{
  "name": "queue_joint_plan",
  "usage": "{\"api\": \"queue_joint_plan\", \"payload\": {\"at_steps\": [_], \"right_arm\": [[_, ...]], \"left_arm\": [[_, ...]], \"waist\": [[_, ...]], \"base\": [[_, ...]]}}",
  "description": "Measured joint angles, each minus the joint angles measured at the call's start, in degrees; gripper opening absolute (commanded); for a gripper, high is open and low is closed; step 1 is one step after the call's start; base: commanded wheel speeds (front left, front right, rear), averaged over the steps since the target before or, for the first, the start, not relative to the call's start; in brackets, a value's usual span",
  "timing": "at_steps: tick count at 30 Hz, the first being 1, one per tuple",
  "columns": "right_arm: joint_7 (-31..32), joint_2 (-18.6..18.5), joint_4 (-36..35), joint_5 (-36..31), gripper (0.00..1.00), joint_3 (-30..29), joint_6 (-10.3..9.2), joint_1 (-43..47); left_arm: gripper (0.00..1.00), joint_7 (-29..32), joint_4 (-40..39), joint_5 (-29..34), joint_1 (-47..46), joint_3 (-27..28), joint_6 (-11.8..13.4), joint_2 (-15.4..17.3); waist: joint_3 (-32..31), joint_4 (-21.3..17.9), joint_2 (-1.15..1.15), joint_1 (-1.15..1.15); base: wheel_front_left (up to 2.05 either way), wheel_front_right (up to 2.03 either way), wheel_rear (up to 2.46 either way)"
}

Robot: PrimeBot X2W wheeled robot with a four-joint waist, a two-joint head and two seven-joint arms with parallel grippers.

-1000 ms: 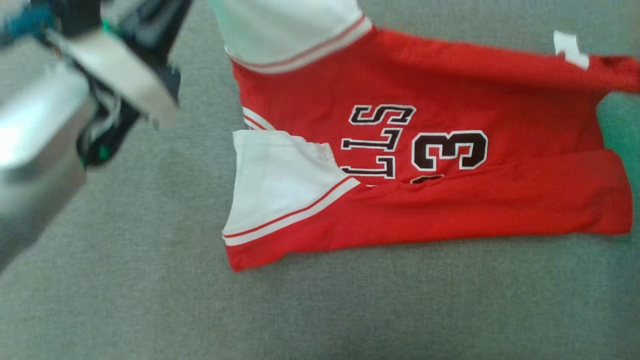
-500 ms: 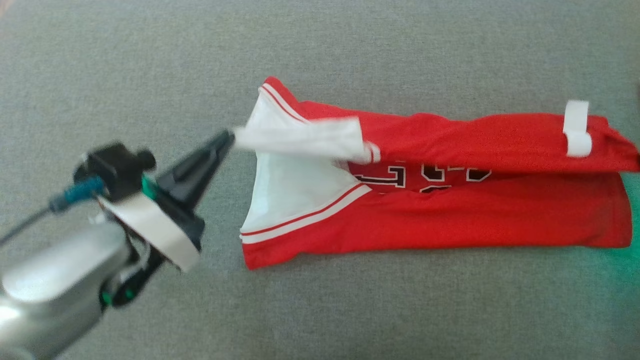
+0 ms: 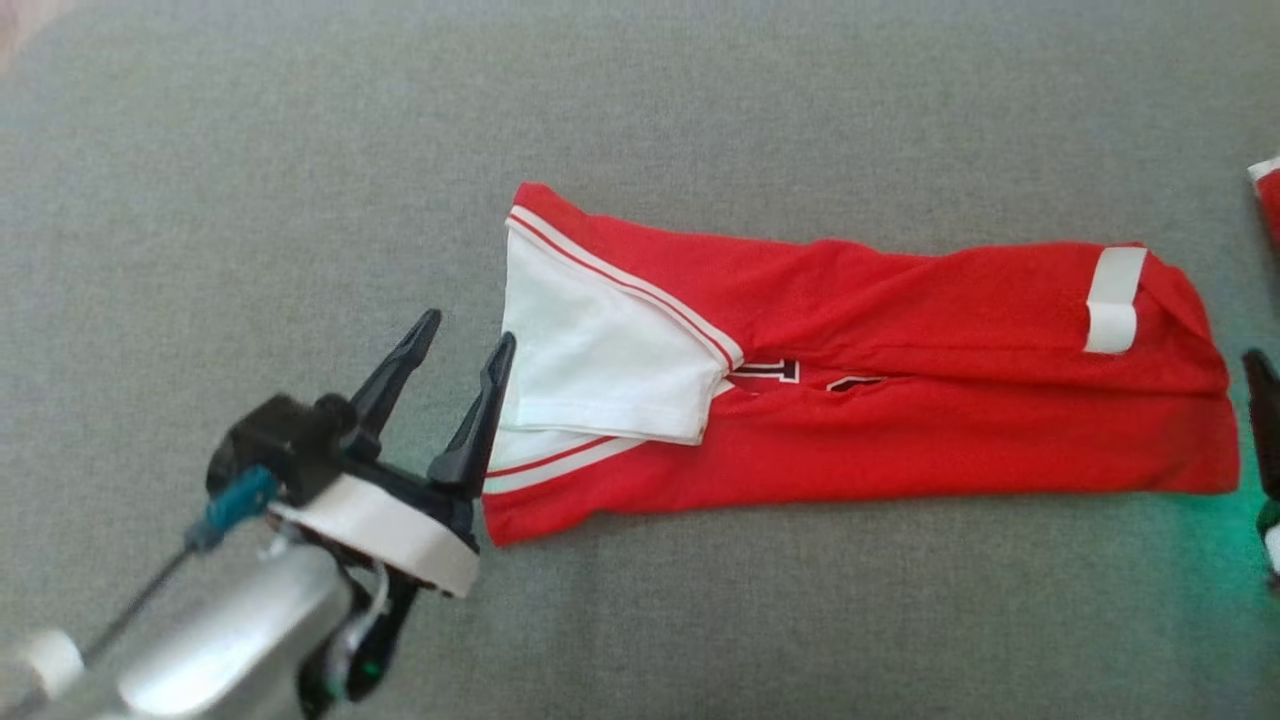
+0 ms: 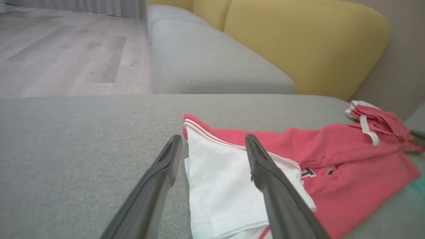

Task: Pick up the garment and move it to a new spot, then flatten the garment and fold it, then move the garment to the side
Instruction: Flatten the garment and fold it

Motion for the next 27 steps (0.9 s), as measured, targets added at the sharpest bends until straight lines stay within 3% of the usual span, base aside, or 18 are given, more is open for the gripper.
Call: {"api": "queue_joint_plan", "payload": {"at_steps": [4, 9, 14, 19, 27], "right_arm": [[-3.7, 4.4, -0.2, -2.5, 1.0, -2.7, 0.0, 3.1], [-4.6, 8.6, 0.9, -5.6, 1.0, -4.2, 0.0, 5.2], [-4.7, 10.0, 4.8, -8.6, 1.0, -6.8, 0.0, 4.1], [-3.9, 10.9, 12.6, -13.2, 1.0, -10.6, 0.0, 0.0], [-1.0, 12.1, 23.3, -17.9, 1.0, -12.8, 0.0, -5.4]], "left_arm": [[1.0, -0.1, -0.7, 8.0, 10.9, 11.5, 4.1, -6.7], [1.0, -0.2, -3.2, 20.1, 22.2, 21.9, 5.4, -15.3], [1.0, -0.2, -5.1, 30.9, 28.2, 27.2, 4.1, -21.2], [1.0, -0.2, -5.5, 36.8, 31.6, 28.7, 1.0, -25.7], [1.0, -0.2, -4.6, 41.1, 32.3, 31.4, -3.1, -28.7]], "waist": [[-1.9, 0.1, 0.0, 0.0], [-4.8, 1.1, 0.0, -0.01], [-6.8, 3.6, 0.0, -0.01], [-8.1, 6.6, 0.0, -0.01], [-9.2, 9.9, 0.0, 0.0]], "base": [[0.0, 0.0, 0.0], [0.0, 0.0, 0.0], [0.0, 0.0, 0.0], [0.0, 0.0, 0.0], [0.0, 0.0, 0.0]]}}
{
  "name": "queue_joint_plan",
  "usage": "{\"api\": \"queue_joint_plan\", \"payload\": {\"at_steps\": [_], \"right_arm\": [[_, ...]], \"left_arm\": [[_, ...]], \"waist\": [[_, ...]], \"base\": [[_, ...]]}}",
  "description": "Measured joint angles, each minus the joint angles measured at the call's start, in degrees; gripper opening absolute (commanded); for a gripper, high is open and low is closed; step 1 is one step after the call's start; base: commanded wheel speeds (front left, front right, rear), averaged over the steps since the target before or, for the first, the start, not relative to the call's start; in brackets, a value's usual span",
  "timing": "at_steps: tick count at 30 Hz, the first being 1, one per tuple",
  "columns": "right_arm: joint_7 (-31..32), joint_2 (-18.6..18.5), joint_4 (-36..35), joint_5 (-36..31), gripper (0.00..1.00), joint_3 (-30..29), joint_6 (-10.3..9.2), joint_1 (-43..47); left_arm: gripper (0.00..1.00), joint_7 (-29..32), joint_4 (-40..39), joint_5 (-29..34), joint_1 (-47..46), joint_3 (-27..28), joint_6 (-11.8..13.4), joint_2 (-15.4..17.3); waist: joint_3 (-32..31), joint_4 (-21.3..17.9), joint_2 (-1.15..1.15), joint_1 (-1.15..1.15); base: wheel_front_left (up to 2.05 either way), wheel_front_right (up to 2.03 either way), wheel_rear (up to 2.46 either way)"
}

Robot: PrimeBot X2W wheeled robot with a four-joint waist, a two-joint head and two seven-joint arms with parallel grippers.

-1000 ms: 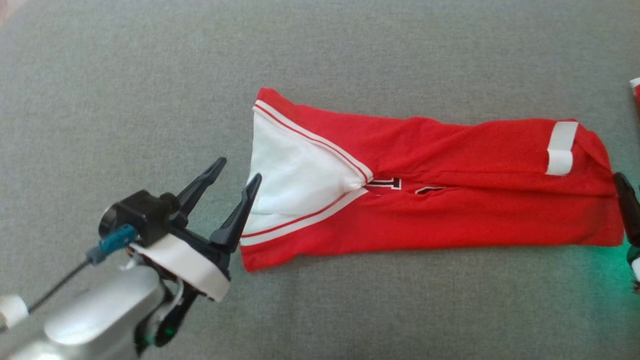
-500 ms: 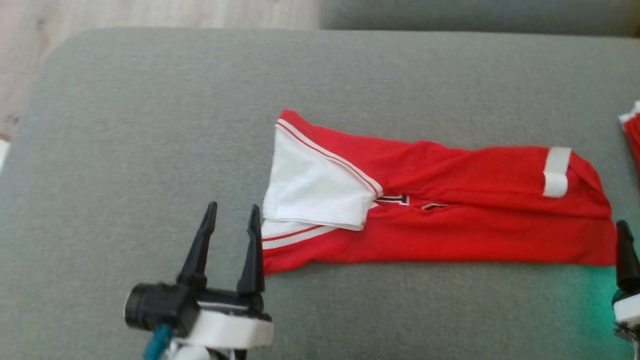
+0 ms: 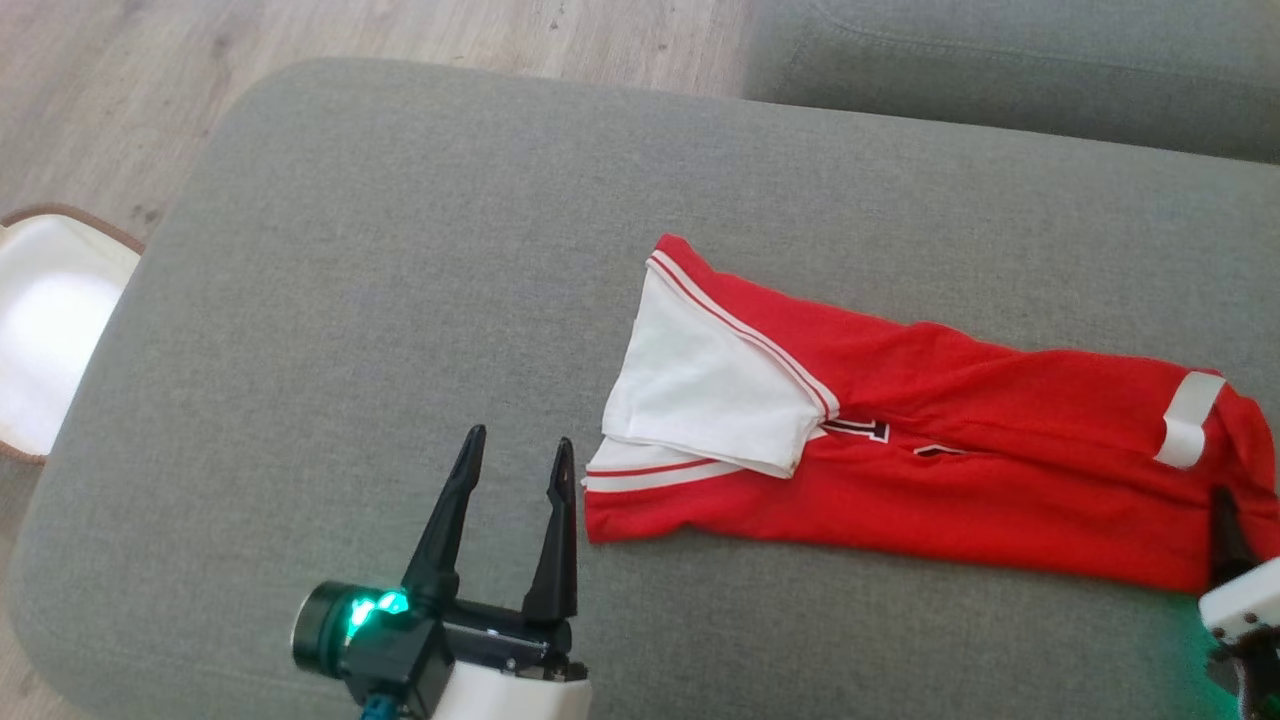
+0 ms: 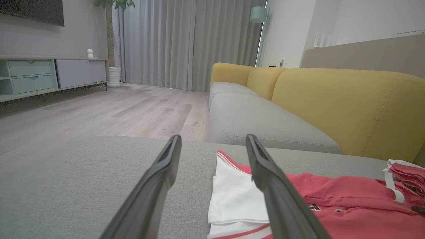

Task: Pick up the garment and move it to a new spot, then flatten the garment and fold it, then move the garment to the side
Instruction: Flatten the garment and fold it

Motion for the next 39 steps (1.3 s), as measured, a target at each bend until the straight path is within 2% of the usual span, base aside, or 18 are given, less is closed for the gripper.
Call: {"api": "queue_joint_plan", "payload": {"at_steps": [3, 4, 5, 6, 7, 11, 15, 22, 25, 31, 35, 36, 39], "right_arm": [[0.8, 0.7, 2.3, -0.4, 1.0, 0.1, 0.0, -1.6], [1.3, 0.7, 2.7, -0.4, 0.93, 0.2, 0.0, -2.1], [1.6, 0.8, 3.0, -0.4, 0.67, 0.4, 0.0, -2.5], [2.0, 1.0, 3.1, -0.2, 0.37, 0.7, 0.0, -2.9], [2.3, 1.2, 3.1, -0.1, 0.0, 1.4, 0.0, -3.0], [1.7, 2.2, 2.7, 0.4, 0.0, 3.5, 0.0, -2.7], [0.2, 1.5, 1.6, 1.2, 0.0, 4.0, 0.0, -2.1], [0.3, -5.8, -1.8, 2.9, 0.0, 3.1, 0.0, 0.0], [1.6, -7.0, -5.7, 4.1, 0.0, 3.4, 0.0, -0.2], [4.7, -4.9, -18.0, 7.1, 0.0, 8.3, 0.0, -0.4], [6.9, -1.2, -25.1, 7.6, 0.0, 13.8, 0.0, -0.5], [7.8, 0.3, -27.4, 7.2, 0.0, 17.1, 0.0, -0.8], [9.1, 2.7, -28.5, 6.8, 0.0, 21.9, 0.0, -2.6]], "left_arm": [[1.0, 0.0, 0.1, 1.2, 0.3, 1.4, -1.1, -0.6], [1.0, 0.0, 0.1, 1.4, 0.6, 1.7, -1.2, -0.8], [1.0, 0.0, 0.2, 1.6, 1.0, 2.0, -1.6, -0.9], [1.0, 0.0, 0.4, 1.9, 1.5, 2.2, -1.8, -1.2], [1.0, 0.0, 0.4, 2.0, 1.8, 2.6, -2.1, -1.5], [1.0, 0.0, 0.6, 2.5, 2.5, 3.4, -3.1, -2.0], [1.0, 0.0, 0.7, 3.6, 3.3, 4.0, -3.7, -2.4], [1.0, 0.0, 1.0, 4.4, 4.5, 5.2, -5.2, -2.6], [1.0, 0.0, 1.2, 4.9, 4.5, 5.3, -5.7, -2.7], [1.0, 0.0, 1.9, 5.0, 4.5, 5.2, -6.2, -2.9], [1.0, 0.0, 2.5, 5.3, 4.5, 4.9, -6.7, -3.0], [1.0, 0.0, 2.8, 5.3, 4.5, 4.7, -6.7, -3.0], [1.0, 0.0, 3.0, 5.3, 4.5, 4.1, -6.7, -3.0]], "waist": [[-0.4, 0.3, 0.0, 0.0], [-0.5, 0.3, 0.0, 0.0], [-0.6, 0.3, 0.0, 0.0], [-0.7, 0.3, 0.0, 0.0], [-0.8, 0.2, 0.0, 0.0], [-1.4, -0.5, 0.0, 0.0], [-2.0, -1.6, 0.0, 0.0], [-2.5, -4.8, 0.0, 0.0], [-2.6, -6.3, 0.0, 0.0], [-3.0, -8.1, 0.0, 0.0], [-3.3, -7.7, 0.0, 0.0], [-3.4, -7.1, 0.0, 0.0], [-3.3, -5.9, 0.0, 0.0]], "base": [[0.0, 0.0, 0.0], [0.0, 0.0, 0.0], [0.0, 0.0, 0.0], [0.0, 0.0, 0.0], [0.0, 0.0, 0.0], [0.0, 0.0, 0.0], [0.0, 0.0, 0.0], [0.0, 0.0, 0.0], [0.0, 0.0, 0.0], [0.0, 0.0, 0.0], [0.0, 0.0, 0.0], [0.0, 0.0, 0.0], [0.0, 0.0, 0.0]]}}
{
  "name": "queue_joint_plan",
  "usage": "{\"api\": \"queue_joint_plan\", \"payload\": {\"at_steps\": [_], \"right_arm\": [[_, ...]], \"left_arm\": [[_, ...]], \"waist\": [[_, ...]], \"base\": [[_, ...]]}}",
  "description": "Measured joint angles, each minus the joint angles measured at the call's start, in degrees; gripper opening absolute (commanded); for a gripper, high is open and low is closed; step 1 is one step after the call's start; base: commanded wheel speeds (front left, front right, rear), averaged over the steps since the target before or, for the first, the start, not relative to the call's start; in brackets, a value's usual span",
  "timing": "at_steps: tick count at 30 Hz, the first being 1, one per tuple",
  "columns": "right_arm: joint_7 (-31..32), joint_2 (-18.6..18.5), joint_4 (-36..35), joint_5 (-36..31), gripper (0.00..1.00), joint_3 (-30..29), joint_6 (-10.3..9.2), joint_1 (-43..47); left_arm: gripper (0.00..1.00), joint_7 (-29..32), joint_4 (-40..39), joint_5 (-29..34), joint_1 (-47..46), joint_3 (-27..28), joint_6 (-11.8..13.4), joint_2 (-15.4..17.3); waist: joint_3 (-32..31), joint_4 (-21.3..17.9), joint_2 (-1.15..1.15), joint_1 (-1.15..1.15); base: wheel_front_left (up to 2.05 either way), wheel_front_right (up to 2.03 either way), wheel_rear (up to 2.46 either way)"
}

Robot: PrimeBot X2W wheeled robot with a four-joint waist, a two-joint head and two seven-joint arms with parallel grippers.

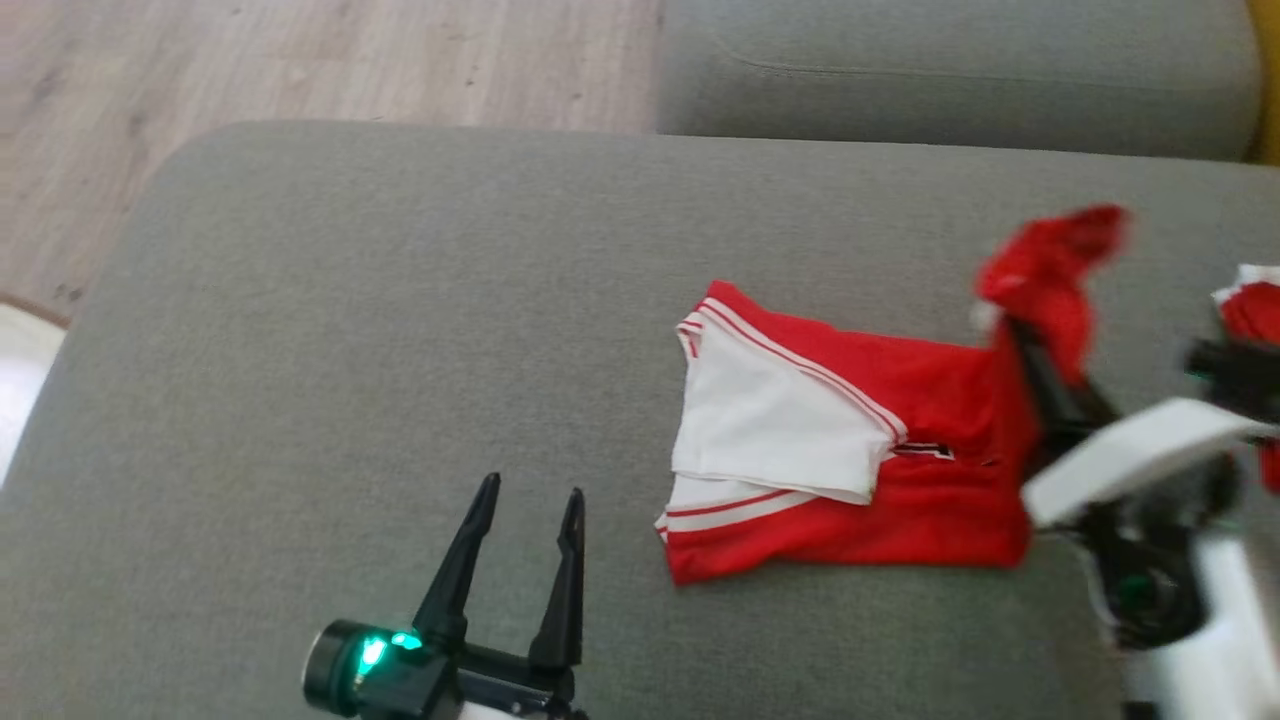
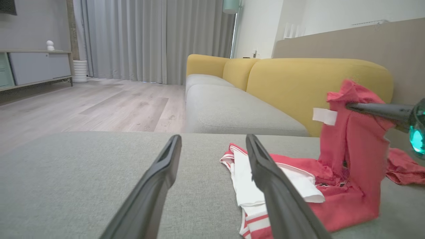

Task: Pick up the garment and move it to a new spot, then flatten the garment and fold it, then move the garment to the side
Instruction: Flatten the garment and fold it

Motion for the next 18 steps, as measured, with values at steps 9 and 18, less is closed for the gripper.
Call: {"api": "queue_joint_plan", "payload": {"at_steps": [9, 18], "right_arm": [[1.3, 4.1, 8.1, -1.9, 0.41, 11.6, 0.0, -2.9], [-6.2, 5.4, 8.3, 1.5, 1.0, 17.3, 0.0, -2.8]], "left_arm": [[1.0, 0.0, 0.4, -2.0, -0.4, -2.5, 0.2, 0.0], [1.0, 0.0, 0.6, -2.5, -1.1, -1.8, 1.7, -0.1]], "waist": [[0.7, 5.1, 0.0, 0.0], [0.6, 4.6, 0.0, 0.0]], "base": [[0.0, 0.0, 0.0], [0.0, 0.0, 0.0]]}}
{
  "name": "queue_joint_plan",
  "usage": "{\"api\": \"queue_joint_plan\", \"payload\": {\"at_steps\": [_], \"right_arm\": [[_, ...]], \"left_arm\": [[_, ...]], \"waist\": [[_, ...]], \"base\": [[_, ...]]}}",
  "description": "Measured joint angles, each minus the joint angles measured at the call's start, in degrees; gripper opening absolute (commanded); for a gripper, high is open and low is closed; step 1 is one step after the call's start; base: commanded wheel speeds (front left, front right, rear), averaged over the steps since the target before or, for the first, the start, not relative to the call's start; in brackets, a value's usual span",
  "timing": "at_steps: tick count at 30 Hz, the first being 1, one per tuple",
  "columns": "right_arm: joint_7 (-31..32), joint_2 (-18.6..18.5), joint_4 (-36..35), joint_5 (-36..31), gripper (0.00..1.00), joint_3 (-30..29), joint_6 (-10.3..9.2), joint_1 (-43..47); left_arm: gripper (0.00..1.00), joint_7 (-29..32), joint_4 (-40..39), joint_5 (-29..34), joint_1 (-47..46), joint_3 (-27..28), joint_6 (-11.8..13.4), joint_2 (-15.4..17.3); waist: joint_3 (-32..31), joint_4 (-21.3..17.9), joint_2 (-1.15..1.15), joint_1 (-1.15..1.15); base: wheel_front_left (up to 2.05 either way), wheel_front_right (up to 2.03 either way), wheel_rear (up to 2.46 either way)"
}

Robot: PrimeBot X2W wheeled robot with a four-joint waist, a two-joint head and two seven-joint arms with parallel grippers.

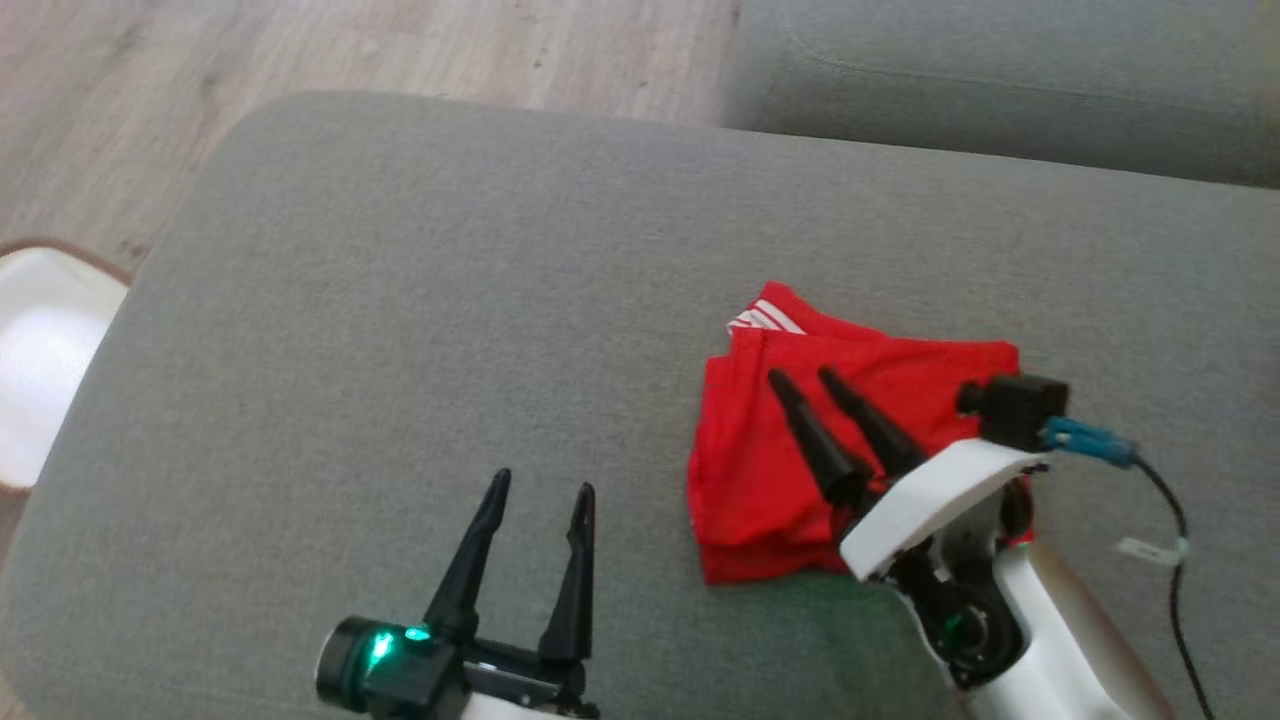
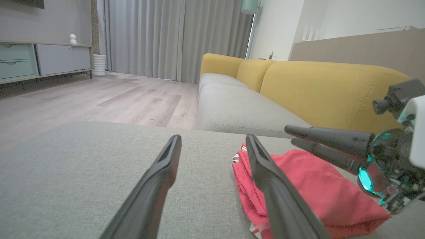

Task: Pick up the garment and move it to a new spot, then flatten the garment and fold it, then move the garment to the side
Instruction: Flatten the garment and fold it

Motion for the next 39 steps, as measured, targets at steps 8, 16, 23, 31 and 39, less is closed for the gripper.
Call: {"api": "queue_joint_plan", "payload": {"at_steps": [8, 16, 23, 31, 39], "right_arm": [[-12.3, -3.3, -5.1, -3.0, 1.0, -6.2, 0.0, 3.6], [-24.5, -8.6, -4.8, -10.8, 1.0, -8.2, 0.0, 11.0], [-25.1, -7.8, -4.9, -20.2, 1.0, -10.4, 0.0, 18.7], [-25.1, -4.3, -5.1, -26.7, 1.0, -13.2, 0.0, 24.1], [-25.1, -3.6, -5.2, -28.4, 1.0, -13.3, 0.0, 24.3]], "left_arm": [[1.0, 0.0, -0.3, 0.0, 0.4, 3.8, 1.0, -0.1], [1.0, 0.0, -0.3, -1.0, 4.0, 7.2, 2.5, -0.2], [1.0, 0.0, 0.7, -1.0, 7.8, 10.8, 2.4, -0.3], [1.0, 0.0, 1.1, -0.3, 11.2, 12.5, 0.4, -0.3], [1.0, 0.0, 1.8, 0.6, 11.6, 13.2, -0.2, -0.3]], "waist": [[-1.8, -4.4, 0.0, 0.0], [-4.7, -9.6, 0.0, 0.0], [-7.7, -11.9, 0.0, -0.01], [-10.0, -13.0, 0.0, -0.01], [-10.3, -12.9, 0.0, -0.01]], "base": [[0.0, 0.0, 0.0], [0.0, 0.0, 0.0], [0.0, 0.0, 0.0], [0.0, 0.0, 0.0], [0.0, 0.0, 0.0]]}}
